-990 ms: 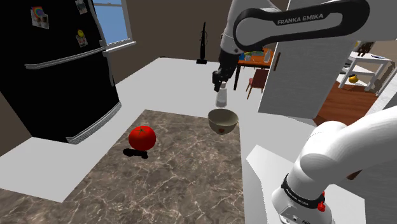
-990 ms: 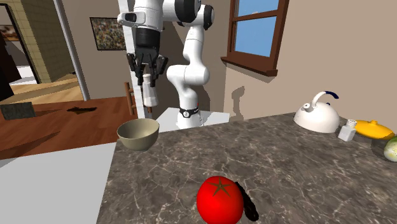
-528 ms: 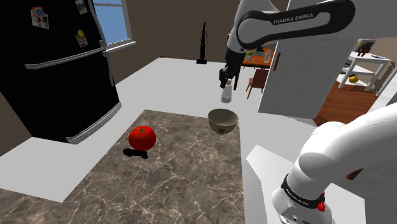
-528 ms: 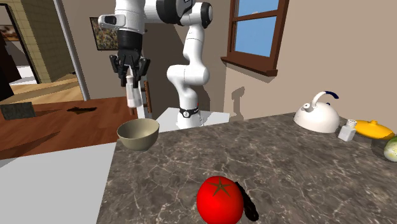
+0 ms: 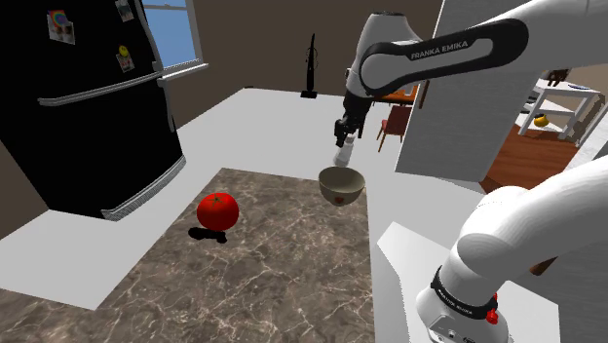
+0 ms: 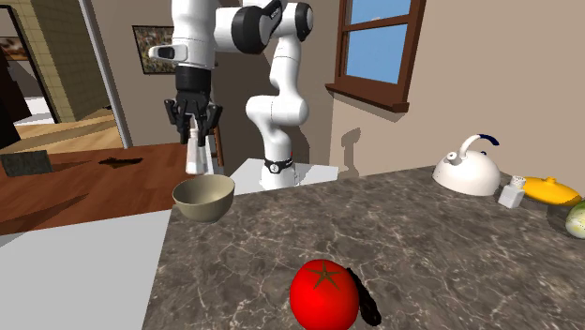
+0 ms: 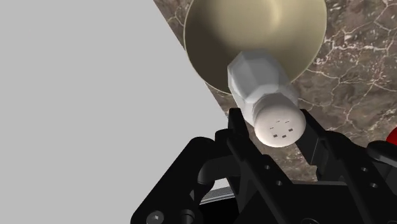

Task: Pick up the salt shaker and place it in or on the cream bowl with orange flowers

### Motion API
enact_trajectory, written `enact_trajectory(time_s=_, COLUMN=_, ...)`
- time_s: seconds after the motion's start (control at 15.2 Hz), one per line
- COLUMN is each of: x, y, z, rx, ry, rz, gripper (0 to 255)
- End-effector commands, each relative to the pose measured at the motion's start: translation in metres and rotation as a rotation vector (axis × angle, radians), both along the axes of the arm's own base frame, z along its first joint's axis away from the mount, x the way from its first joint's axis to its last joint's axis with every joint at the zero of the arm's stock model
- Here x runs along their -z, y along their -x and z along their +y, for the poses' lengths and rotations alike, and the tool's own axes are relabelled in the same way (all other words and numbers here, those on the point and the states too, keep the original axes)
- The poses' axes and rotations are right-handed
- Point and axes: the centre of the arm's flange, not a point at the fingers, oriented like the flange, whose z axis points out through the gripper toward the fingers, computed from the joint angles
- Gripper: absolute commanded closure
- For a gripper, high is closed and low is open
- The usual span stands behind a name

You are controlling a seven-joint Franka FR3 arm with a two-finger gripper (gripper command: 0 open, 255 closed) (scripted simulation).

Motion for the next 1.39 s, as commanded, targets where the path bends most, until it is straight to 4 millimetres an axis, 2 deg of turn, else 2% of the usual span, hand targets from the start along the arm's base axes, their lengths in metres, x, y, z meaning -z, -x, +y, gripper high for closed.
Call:
enact_trajectory(time_s=0.0, x=0.011, y=0.000, z=0.002, rx=0.000, ry=0.000, rz=-0.001, gripper=255)
enact_trajectory(time_s=0.46, x=0.051, y=0.000, z=0.002, rx=0.000, ry=0.000, rz=-0.001, gripper=255)
enact_trajectory(time_s=0.99, x=0.051, y=0.000, z=0.002, rx=0.000, ry=0.000, rz=-0.001, gripper=255)
enact_trajectory(time_s=1.06, x=0.051, y=0.000, z=0.001, rx=0.000, ry=0.000, rz=-0.001, gripper=0)
enact_trajectory(time_s=1.32, x=0.051, y=0.000, z=0.002, rx=0.000, ry=0.000, rz=-0.001, gripper=0)
